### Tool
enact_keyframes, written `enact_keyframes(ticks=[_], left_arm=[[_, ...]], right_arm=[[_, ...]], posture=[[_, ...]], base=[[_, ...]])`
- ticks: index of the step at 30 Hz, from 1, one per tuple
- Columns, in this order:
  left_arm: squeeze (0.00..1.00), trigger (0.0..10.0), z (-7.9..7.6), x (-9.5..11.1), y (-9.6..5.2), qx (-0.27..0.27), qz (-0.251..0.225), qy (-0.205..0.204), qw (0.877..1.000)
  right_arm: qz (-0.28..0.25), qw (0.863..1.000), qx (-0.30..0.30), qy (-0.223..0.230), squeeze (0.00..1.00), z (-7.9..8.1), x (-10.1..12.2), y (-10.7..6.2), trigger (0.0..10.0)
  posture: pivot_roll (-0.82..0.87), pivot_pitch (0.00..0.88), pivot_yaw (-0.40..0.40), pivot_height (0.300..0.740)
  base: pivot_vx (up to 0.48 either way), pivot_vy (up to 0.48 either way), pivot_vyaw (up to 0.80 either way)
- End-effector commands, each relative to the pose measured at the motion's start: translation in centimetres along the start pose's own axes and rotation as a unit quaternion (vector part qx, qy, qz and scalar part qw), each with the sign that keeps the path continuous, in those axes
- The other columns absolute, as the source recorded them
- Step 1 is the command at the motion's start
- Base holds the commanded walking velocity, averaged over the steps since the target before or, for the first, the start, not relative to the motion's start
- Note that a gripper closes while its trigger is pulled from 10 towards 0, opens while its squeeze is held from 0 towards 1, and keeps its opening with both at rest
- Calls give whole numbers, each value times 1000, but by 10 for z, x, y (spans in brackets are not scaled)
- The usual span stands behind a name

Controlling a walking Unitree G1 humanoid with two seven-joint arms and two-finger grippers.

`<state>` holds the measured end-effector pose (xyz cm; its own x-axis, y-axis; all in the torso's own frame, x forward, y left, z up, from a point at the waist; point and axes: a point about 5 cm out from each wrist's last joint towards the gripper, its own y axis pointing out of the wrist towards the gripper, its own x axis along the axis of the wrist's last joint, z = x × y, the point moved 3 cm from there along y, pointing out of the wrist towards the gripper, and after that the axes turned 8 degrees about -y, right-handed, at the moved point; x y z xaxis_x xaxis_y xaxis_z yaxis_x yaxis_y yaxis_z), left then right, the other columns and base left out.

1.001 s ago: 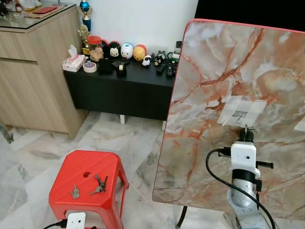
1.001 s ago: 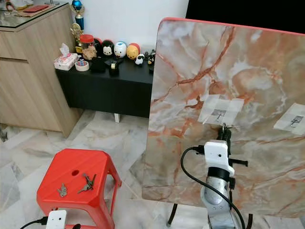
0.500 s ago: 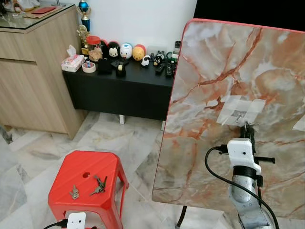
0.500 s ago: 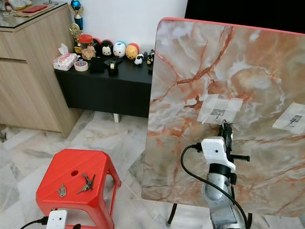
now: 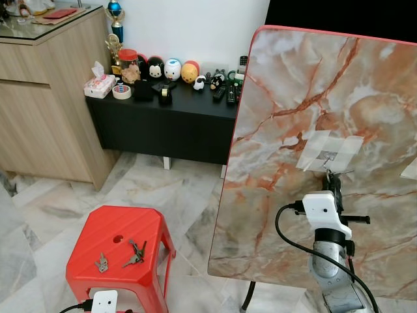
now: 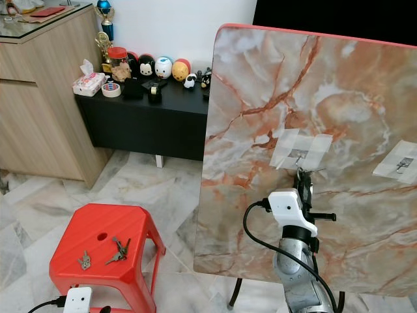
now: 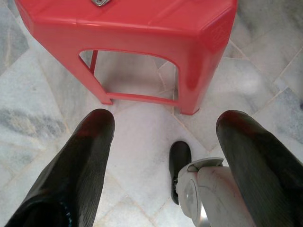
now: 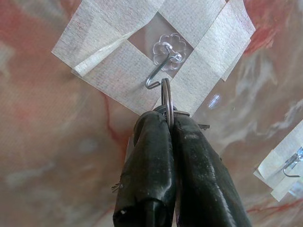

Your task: Hang keys on a hook

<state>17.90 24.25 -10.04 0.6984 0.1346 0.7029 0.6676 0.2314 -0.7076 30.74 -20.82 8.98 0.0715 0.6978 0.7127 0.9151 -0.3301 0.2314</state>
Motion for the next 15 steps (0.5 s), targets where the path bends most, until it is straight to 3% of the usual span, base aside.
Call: enact_keyframes(ticks=[1, 15], left_arm=[[0, 10000, -3, -1, 0, -2, 1, 1, 1000], [0, 10000, -4, 0, 0, -4, 1, 1, 1000]], right_arm=[[2, 1000, 0, -7, 0, -2, -1, 3, 10000], [-2, 1000, -7, -5, 0, -3, 1, 4, 10000]], posture=[[74, 0, -116, 740], [73, 0, -114, 740]], base=[[0, 0, 0], [0, 0, 0]])
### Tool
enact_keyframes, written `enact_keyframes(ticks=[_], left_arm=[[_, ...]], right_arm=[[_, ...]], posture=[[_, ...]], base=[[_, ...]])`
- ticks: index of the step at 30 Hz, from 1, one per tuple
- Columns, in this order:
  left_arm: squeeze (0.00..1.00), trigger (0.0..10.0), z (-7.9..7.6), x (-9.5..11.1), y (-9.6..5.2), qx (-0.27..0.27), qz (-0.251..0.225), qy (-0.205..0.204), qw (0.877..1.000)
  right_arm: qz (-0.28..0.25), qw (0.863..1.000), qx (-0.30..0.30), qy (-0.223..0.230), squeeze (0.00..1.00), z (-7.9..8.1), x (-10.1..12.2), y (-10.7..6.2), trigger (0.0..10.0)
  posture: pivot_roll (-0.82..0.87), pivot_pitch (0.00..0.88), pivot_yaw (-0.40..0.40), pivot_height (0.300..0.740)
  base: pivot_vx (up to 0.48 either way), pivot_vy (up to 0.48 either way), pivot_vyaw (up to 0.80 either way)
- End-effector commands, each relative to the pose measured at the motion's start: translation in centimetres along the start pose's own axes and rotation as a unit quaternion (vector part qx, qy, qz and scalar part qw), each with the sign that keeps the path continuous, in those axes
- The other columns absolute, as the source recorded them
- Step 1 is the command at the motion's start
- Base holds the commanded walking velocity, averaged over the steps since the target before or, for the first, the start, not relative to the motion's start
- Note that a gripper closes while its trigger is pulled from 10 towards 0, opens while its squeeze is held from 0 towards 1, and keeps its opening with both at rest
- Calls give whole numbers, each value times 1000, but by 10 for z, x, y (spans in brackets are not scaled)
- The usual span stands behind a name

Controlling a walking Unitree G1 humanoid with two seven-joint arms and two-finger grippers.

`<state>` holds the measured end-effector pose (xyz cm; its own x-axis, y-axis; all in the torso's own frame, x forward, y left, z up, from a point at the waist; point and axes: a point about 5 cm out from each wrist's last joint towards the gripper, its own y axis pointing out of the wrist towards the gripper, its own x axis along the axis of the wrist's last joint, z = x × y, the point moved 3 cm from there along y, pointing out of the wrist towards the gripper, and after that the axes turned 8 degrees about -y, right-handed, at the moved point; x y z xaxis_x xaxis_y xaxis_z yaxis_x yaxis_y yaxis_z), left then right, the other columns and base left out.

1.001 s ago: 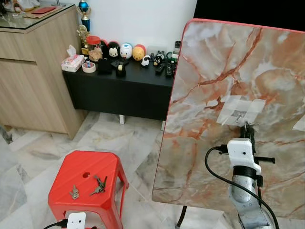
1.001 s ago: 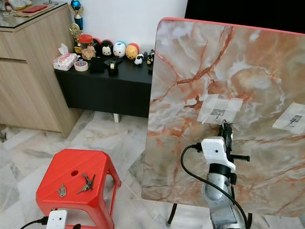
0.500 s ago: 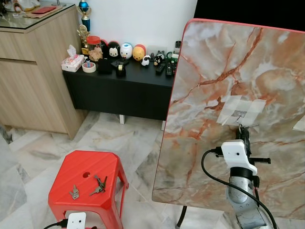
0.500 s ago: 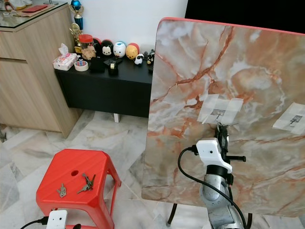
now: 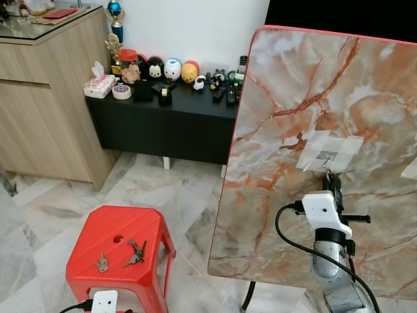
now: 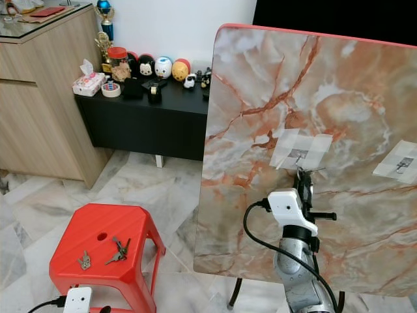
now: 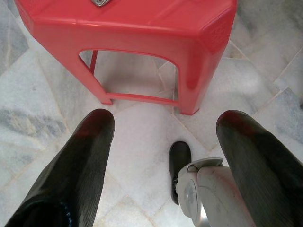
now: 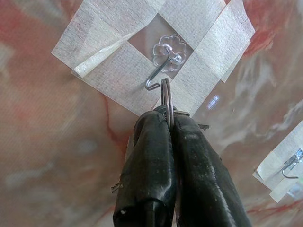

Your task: Hang keys on a hook

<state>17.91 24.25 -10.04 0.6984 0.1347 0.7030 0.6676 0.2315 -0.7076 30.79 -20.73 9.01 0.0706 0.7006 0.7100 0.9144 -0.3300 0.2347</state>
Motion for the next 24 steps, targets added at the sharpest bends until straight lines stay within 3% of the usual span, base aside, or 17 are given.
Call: enact_keyframes(ticks=[1, 13, 24], left_arm=[[0, 10000, -4, 0, 0, -5, 1, 1, 1000], [0, 10000, -5, -1, 0, -5, 1, 0, 1000], [0, 10000, -5, -1, 0, -5, 1, 1, 1000]], right_arm=[[-1, 1000, -8, -3, 0, -4, 1, 4, 10000], [8, 999, -36, 7, 0, -11, 0, 6, 10000], [18, 1000, -19, -3, 0, -5, -2, 10, 10000]], posture=[[73, 0, -115, 740], [74, 0, -116, 740], [75, 0, -115, 740]], base=[[0, 0, 0], [0, 0, 0], [0, 0, 0]])
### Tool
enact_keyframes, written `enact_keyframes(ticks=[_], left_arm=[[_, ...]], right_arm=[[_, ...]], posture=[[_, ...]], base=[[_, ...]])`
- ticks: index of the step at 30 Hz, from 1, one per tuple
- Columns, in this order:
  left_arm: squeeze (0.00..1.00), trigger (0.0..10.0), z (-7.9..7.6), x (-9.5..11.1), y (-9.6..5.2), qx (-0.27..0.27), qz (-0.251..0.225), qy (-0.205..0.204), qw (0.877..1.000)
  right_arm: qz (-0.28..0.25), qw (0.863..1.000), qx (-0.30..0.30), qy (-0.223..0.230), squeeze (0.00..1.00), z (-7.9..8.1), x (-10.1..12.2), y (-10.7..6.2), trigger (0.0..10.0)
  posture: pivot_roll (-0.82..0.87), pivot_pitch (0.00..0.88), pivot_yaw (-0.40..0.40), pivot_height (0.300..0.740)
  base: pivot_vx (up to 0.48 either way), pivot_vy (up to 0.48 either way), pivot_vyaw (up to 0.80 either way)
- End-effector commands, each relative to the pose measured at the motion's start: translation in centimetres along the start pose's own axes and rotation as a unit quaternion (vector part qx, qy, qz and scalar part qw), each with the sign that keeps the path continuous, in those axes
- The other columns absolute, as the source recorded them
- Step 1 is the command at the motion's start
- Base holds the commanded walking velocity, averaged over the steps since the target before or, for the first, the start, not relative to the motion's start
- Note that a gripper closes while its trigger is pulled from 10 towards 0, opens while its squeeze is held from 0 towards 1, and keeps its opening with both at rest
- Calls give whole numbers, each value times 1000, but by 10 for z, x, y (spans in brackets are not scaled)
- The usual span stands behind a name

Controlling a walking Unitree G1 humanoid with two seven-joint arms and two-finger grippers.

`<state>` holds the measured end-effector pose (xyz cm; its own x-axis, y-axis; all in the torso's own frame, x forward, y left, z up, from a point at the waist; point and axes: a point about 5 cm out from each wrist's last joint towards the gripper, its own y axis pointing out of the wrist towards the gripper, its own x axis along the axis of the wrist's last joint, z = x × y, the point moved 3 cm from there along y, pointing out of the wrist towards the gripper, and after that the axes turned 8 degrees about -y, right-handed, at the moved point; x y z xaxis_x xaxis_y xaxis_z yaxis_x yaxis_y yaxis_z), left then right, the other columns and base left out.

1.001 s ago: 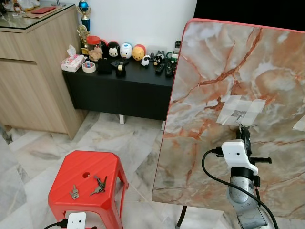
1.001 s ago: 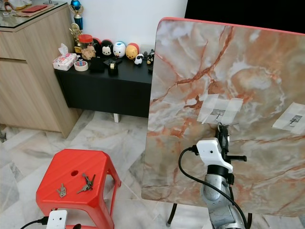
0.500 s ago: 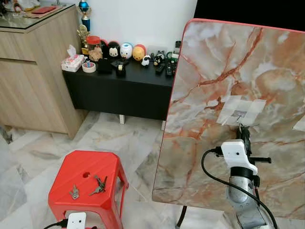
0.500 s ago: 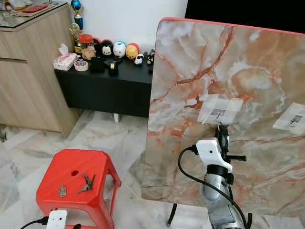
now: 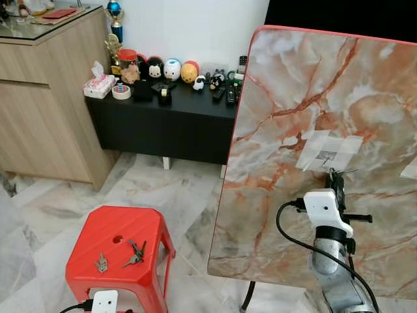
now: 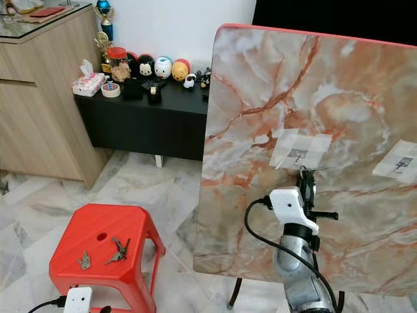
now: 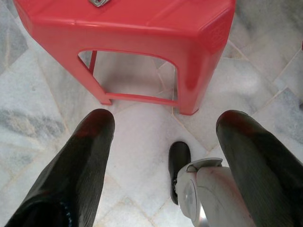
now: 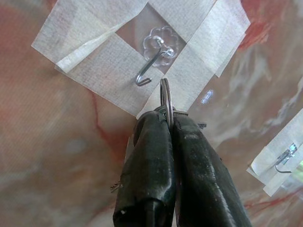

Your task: Hang keys on a hook

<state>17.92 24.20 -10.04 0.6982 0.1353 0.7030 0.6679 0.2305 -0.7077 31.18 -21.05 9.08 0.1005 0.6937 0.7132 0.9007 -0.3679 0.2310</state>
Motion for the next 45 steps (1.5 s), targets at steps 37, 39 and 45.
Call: enact_keyframes(ticks=[37, 39, 45], left_arm=[[0, 10000, -4, 0, 0, -2, 0, 0, 1000], [0, 10000, -4, 0, 0, -3, 0, 0, 1000], [0, 10000, -4, 0, 0, -3, 0, 0, 1000]], right_arm=[[-30, 999, 14, -11, 0, 1, 15, 10, 10000], [-32, 999, 15, -14, 0, 2, 16, 11, 10000], [-31, 999, 21, -16, 0, 3, 17, 10, 10000]], posture=[[77, 0, -118, 740], [77, 0, -118, 740], [77, 0, -117, 740]], base=[[0, 0, 0], [0, 0, 0], [0, 0, 0]])
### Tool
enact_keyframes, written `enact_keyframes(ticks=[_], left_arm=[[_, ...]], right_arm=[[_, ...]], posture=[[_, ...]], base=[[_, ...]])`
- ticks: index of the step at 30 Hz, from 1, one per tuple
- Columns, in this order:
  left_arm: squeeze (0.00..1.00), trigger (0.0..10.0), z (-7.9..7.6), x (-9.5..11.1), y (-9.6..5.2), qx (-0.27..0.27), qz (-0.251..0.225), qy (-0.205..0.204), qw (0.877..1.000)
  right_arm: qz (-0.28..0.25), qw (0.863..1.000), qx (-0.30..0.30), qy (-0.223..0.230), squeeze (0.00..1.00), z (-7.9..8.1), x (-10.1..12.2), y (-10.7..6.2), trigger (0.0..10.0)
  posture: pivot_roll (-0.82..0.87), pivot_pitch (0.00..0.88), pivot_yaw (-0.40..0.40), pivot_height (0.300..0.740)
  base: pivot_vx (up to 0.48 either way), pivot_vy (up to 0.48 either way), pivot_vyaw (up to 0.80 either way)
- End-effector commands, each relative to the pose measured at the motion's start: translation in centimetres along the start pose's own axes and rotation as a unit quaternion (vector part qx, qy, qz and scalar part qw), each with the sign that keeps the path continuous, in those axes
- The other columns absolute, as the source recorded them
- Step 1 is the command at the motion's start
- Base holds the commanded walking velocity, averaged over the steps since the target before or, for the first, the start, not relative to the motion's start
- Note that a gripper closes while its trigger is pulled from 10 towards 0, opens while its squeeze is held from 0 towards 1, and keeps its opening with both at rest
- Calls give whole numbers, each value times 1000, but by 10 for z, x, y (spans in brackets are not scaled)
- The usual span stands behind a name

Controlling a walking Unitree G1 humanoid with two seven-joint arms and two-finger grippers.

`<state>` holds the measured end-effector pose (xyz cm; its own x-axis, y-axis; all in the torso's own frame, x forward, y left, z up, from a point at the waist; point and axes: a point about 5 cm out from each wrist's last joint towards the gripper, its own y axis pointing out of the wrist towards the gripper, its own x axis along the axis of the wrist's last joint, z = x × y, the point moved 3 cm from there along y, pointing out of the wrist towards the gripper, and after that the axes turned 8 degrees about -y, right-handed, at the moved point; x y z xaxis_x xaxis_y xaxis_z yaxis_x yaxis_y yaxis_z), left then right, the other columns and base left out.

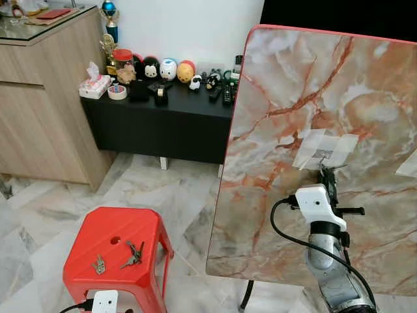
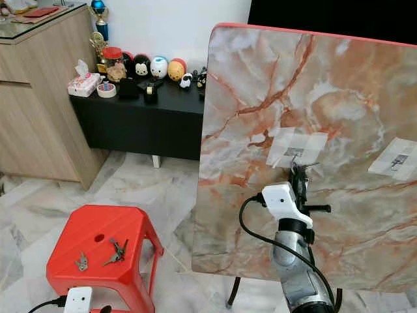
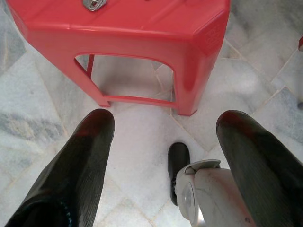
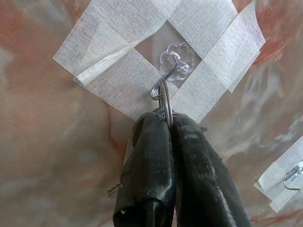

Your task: Hang keys on a hook

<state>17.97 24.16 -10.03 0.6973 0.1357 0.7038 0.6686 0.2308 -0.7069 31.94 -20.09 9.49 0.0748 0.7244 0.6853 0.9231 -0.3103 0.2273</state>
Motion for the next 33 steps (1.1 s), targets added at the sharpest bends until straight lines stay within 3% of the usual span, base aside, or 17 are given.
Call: enact_keyframes(ticks=[1, 6, 7, 8, 9, 10, 13, 20, 21, 22, 23, 24, 25, 28, 33], left_arm=[[0, 10000, -4, -1, 0, -3, 1, 0, 1000], [0, 10000, -4, -1, 0, -3, 2, 1, 1000], [0, 10000, -4, -1, 0, -3, 2, 1, 1000], [0, 10000, -4, -1, 0, -3, 2, 1, 1000], [0, 10000, -4, -1, 0, -3, 2, 1, 1000], [0, 10000, -4, -1, 0, -3, 2, 1, 1000], [0, 10000, -4, -1, 0, -3, 2, 1, 1000], [0, 10000, -4, -1, 0, -3, 2, 2, 1000], [0, 10000, -4, -1, 0, -4, 2, 2, 1000], [0, 10000, -4, -1, 0, -4, 2, 2, 1000], [0, 10000, -4, -1, 0, -4, 2, 2, 1000], [0, 10000, -5, -1, 0, -4, 2, 2, 1000], [0, 10000, -5, -1, 0, -4, 2, 2, 1000], [0, 10000, -5, -1, 0, -4, 2, 2, 1000], [0, 10000, -4, -1, 0, -3, 3, 2, 1000]], right_arm=[[-8, 1000, 0, 0, 0, -3, 5, 5, 10000], [-3, 1000, 8, 2, 0, 0, 3, 4, 10000], [-3, 1000, 11, 3, 251, 1, 3, 4, 10000], [-2, 1000, 12, 3, 251, 1, 3, 4, 10000], [-2, 1000, 14, 5, 420, 1, 3, 4, 10000], [-2, 1000, 16, 8, 678, 2, 3, 4, 10000], [-2, 1000, 19, 13, 957, 3, 4, 3, 10000], [-5, 1000, 21, 12, 910, 4, 5, 2, 10000], [-6, 1000, 21, 13, 827, 4, 6, 2, 10000], [-7, 1000, 21, 13, 647, 4, 6, 2, 10000], [-10, 999, 23, 23, 161, 4, 7, 1, 10000], [-11, 999, 25, 29, 161, 4, 8, 1, 10000], [-14, 998, 31, 44, 0, 5, 9, 0, 10000], [-20, 991, 68, 110, 0, 14, 15, -8, 10000], [-49, 985, 102, 132, 0, 19, 25, -21, 10000]], posture=[[77, 0, -117, 740], [77, 0, -118, 740], [77, 0, -118, 740], [77, 0, -118, 740], [77, 0, -118, 740], [77, 0, -117, 740], [77, 0, -117, 740], [77, 0, -117, 740], [76, 0, -116, 740], [76, 0, -116, 740], [75, 0, -116, 740], [75, 0, -117, 740], [75, 0, -117, 740], [75, 0, -117, 740], [76, 0, -117, 740]], base=[[0, 0, 0], [0, 0, 0], [0, 0, 0], [0, 0, 0], [0, 0, 0], [0, 0, 0], [0, 0, 0], [0, 0, 0], [0, 0, 0], [0, 0, 0], [0, 0, 0], [0, 0, 0], [0, 0, 0], [0, 0, 0], [0, 0, 0]])
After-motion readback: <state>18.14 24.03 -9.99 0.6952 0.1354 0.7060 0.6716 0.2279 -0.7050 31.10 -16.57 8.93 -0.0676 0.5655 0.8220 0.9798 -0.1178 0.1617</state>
